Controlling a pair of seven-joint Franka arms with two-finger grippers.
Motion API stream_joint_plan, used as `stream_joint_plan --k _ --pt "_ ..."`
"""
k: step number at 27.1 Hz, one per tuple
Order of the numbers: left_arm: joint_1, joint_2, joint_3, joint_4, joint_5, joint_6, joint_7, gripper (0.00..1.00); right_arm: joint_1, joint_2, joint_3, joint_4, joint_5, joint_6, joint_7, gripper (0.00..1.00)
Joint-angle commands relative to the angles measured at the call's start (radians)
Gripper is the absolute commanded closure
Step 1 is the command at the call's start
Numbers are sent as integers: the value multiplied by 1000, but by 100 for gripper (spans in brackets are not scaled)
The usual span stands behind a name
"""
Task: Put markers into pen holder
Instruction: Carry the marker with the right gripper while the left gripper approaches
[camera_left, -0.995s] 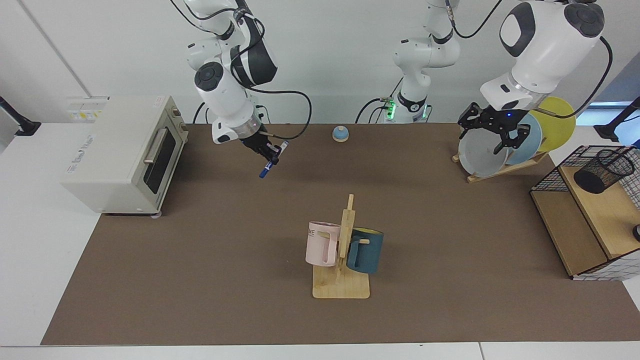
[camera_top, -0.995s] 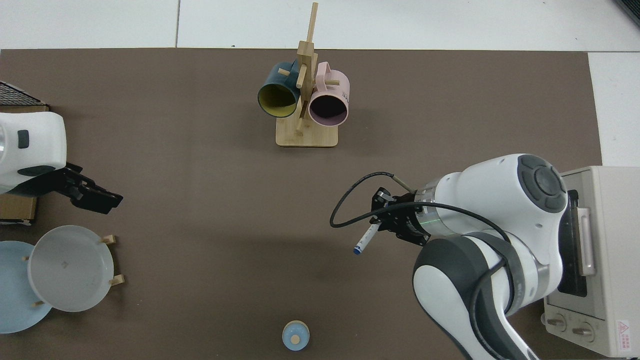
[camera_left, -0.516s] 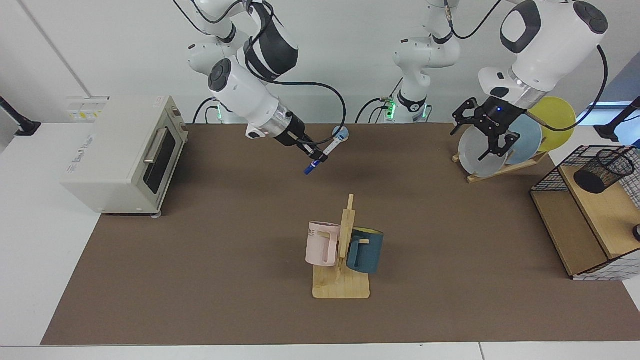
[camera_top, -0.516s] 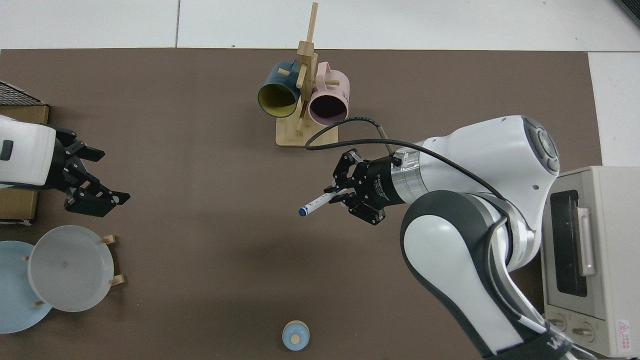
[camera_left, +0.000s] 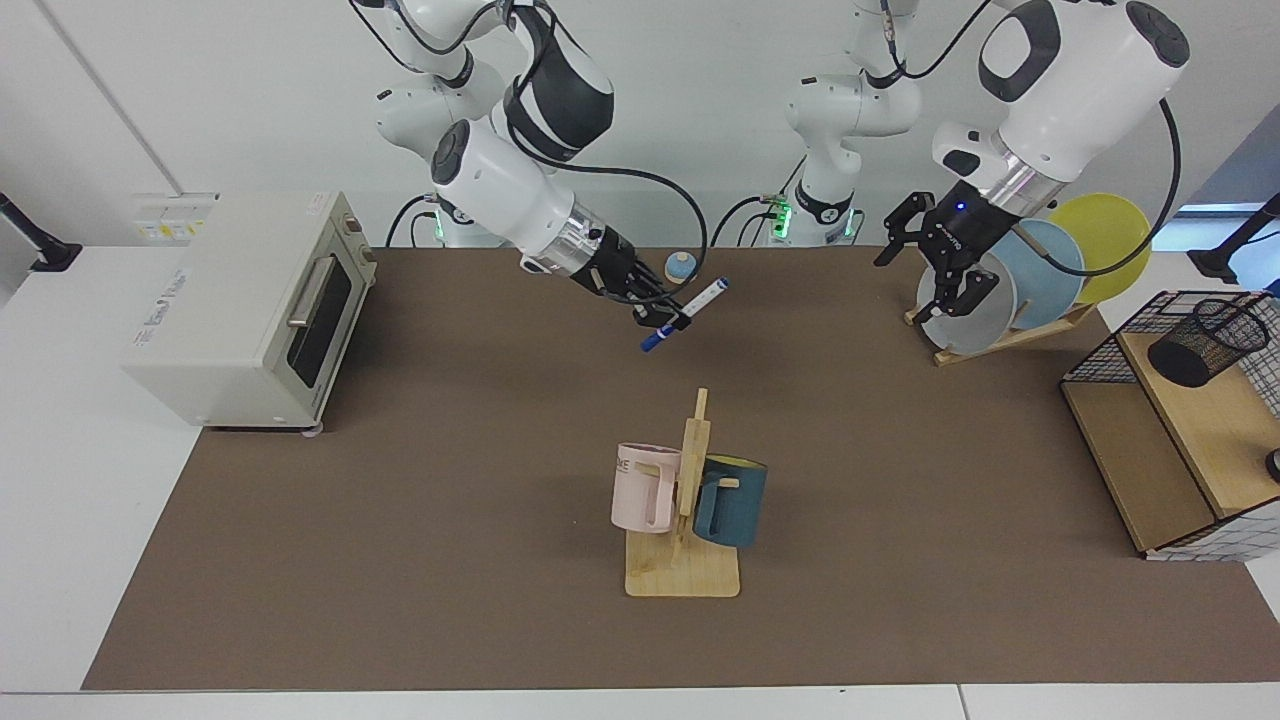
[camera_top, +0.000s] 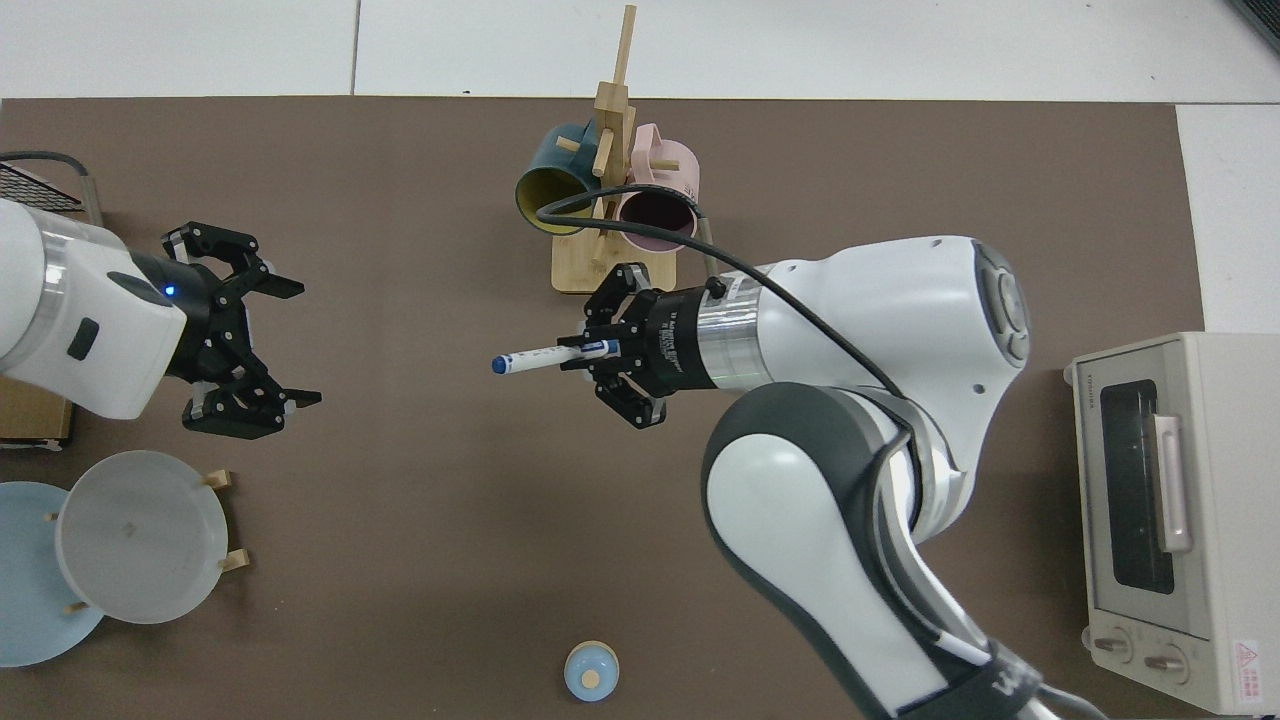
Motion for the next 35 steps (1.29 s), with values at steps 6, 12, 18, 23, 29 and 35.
stream_joint_plan --k 6,12,18,23,29,35 --pt "-75 -27 -7 -38 0 63 148 0 96 122 -3 122 17 129 136 100" --pt "-76 -25 -43 -38 9 77 150 2 118 133 -3 124 21 175 149 100" --pt "-81 -27 -86 -60 70 117 122 8 116 134 -3 124 24 178 149 100" --pt "-83 -27 -87 -81 70 134 121 16 118 134 -3 124 24 178 158 100" --pt "-90 -28 -104 -80 70 142 116 44 116 134 -3 124 23 177 158 100" --pt "-90 -28 -129 -80 70 140 141 72 115 133 -3 124 21 177 156 100"
